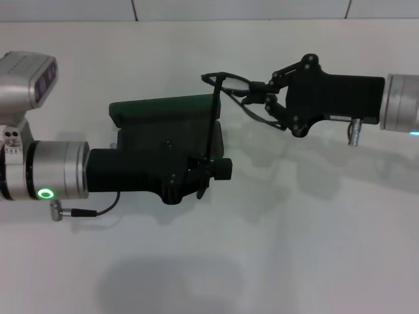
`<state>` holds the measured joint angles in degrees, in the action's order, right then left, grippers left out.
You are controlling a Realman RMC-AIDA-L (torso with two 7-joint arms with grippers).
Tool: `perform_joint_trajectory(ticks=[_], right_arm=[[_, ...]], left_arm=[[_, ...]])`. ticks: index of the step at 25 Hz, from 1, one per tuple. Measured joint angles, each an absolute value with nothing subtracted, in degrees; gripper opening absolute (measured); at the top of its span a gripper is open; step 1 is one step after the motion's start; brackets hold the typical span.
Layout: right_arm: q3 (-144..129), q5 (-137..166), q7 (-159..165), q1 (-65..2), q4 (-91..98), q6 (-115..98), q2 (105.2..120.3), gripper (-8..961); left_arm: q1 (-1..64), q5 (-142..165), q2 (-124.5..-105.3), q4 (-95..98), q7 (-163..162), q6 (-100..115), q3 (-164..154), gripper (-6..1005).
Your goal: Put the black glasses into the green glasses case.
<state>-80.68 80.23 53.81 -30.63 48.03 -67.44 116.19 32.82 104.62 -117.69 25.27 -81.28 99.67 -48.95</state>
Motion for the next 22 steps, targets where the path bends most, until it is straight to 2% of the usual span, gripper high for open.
perform_joint_trajectory(ticks=[22], right_arm=[[-85.61, 73.24, 54.66, -31.64, 44.49, -74.62, 116.17, 53]], left_arm=[[34.63, 105.84, -118.58, 25.19, -81.30, 97.64, -48.95, 38]])
